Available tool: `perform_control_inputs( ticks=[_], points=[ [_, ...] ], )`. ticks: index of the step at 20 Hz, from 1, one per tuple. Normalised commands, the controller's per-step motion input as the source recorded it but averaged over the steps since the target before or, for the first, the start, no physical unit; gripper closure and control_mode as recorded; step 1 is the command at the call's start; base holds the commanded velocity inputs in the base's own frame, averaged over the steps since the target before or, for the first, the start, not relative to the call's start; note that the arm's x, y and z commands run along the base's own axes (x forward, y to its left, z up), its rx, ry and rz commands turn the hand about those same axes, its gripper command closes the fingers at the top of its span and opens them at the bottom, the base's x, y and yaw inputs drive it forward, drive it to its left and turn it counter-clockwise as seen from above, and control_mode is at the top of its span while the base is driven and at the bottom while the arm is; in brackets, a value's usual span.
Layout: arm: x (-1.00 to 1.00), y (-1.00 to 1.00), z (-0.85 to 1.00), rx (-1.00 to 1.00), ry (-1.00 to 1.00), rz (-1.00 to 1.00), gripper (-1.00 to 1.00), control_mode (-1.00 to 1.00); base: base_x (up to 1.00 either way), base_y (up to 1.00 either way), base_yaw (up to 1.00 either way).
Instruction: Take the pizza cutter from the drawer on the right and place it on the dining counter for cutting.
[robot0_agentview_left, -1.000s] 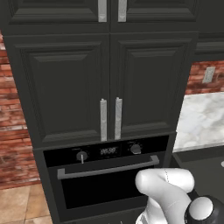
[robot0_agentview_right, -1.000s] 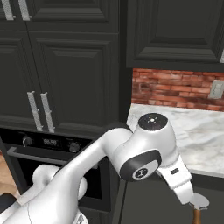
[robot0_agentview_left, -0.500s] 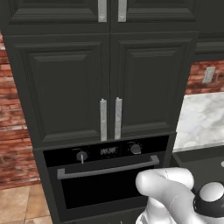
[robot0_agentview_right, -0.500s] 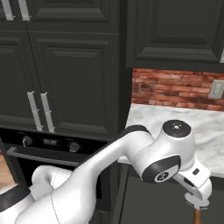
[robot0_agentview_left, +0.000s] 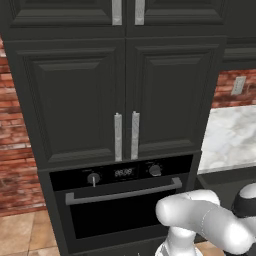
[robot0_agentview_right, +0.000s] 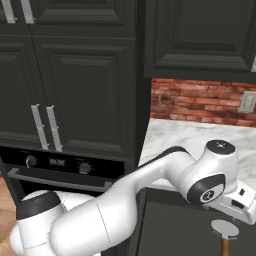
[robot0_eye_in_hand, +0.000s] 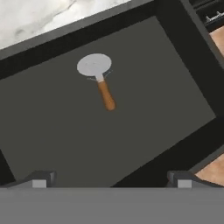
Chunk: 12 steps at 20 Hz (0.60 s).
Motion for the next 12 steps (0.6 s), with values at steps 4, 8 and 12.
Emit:
perform_control_inputs(
  ticks=[4,8,12],
  points=[
    [0.34,-0.34,-0.52,0.0,0.16,0.26,-1.0,-1.0,0.0,0.0,0.0],
    [0.27,-0.12,-0.31,0.0,0.13,0.27,-1.0,-1.0,0.0,0.0,0.0],
    [0.15,-0.01,-0.22,0.0,0.12,0.23,-1.0,-1.0,0.0,0.0,0.0]
  ],
)
